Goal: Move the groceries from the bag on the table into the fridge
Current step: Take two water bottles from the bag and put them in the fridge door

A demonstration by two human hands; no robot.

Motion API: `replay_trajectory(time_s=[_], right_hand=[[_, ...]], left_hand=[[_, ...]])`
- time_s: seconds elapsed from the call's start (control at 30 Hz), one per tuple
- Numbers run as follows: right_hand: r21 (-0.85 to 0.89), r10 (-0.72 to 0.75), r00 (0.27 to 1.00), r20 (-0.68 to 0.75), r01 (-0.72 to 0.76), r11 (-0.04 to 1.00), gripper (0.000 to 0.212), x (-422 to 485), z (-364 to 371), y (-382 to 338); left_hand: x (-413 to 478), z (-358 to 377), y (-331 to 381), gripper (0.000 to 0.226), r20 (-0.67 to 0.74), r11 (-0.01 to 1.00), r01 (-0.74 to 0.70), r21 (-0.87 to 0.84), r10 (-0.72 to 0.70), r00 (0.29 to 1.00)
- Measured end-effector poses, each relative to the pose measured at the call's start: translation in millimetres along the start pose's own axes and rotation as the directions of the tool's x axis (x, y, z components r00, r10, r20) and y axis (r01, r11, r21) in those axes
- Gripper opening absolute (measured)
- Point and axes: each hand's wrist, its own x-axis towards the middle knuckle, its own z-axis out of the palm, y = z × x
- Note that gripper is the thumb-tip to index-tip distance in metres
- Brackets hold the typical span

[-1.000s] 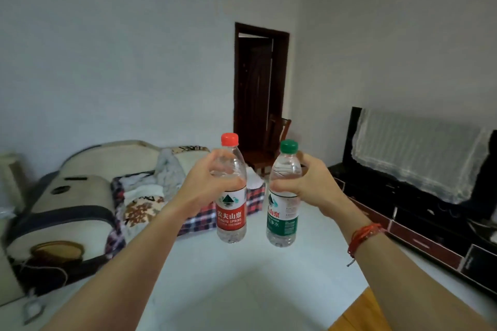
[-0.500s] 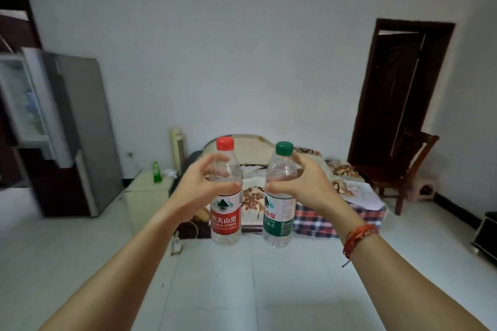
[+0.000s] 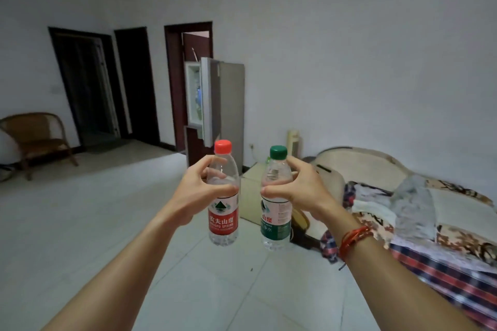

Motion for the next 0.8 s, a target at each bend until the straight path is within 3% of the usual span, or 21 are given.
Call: replay_trajectory(time_s=[0.33,0.8], right_hand=[[0.077,-0.121,0.972,0.203,0.108,0.991,0.05,27,81,-28],[0.124,-0.163,0.952,0.259,0.135,0.983,0.056,66,160,-55]], left_hand=[[-43,-72,-11,0.056,-0.248,0.995,0.072,0.067,-0.053,0.967],[-33,-154,-41,0.058,-0.287,0.994,0.072,0.083,-0.046,0.957]])
